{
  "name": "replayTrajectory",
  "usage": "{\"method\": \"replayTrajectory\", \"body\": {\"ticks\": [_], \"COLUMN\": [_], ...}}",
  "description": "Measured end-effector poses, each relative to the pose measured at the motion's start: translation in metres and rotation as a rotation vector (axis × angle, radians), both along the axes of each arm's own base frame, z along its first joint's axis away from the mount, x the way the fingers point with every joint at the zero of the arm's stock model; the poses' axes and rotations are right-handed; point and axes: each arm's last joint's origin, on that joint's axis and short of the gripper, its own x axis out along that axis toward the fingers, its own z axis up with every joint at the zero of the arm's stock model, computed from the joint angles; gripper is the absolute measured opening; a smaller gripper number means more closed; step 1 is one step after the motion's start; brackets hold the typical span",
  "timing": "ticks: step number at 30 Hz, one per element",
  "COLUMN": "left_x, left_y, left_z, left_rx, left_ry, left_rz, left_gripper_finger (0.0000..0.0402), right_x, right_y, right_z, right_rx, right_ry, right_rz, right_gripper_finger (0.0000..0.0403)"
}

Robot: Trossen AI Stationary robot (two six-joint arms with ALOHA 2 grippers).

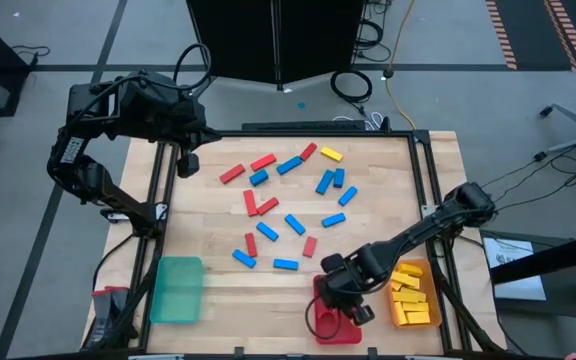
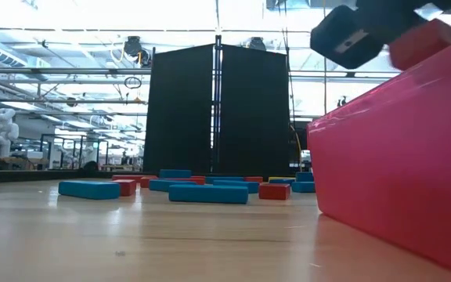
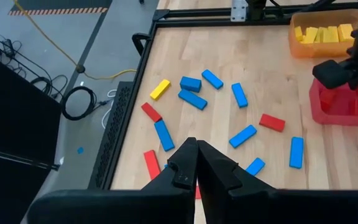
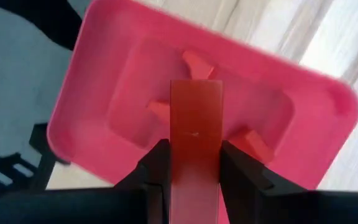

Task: Sort blocks
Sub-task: Put the red block into the red bin, then put the blue block into the blue bin

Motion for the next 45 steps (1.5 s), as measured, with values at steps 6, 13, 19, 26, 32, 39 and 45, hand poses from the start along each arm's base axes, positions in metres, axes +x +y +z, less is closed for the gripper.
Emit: {"method": "replayTrajectory", "body": {"ticks": [6,13,19,26,32,39,45], "left_x": [0.0,0.0,0.0,0.0,0.0,0.0,0.0], "left_y": [0.0,0.0,0.0,0.0,0.0,0.0,0.0], "left_z": [0.0,0.0,0.0,0.0,0.0,0.0,0.0], "left_rx": [-0.001,-0.001,-0.002,-0.011,-0.032,-0.053,-0.05], "left_ry": [0.0,0.0,-0.001,-0.003,-0.01,-0.016,-0.015], "left_rz": [0.001,0.001,0.002,0.003,0.018,0.032,0.036], "left_gripper_finger": [0.0015,0.0015,0.0015,0.0015,0.0015,0.0015,0.0015], "right_x": [0.0,0.001,-0.006,-0.02,-0.033,-0.048,-0.061], "right_y": [0.001,-0.001,-0.02,-0.091,-0.157,-0.209,-0.234], "right_z": [0.0,0.0,0.013,0.057,0.061,-0.002,-0.043], "right_rx": [0.005,-0.018,-0.092,-0.387,-0.554,-0.538,-0.525], "right_ry": [0.001,0.003,0.051,0.003,0.009,0.124,0.105], "right_rz": [-0.034,-0.114,-0.143,-0.178,-0.185,-0.123,-0.065], "right_gripper_finger": [0.0152,0.0259,0.0235,0.0197,0.0198,0.0205,0.0203]}}
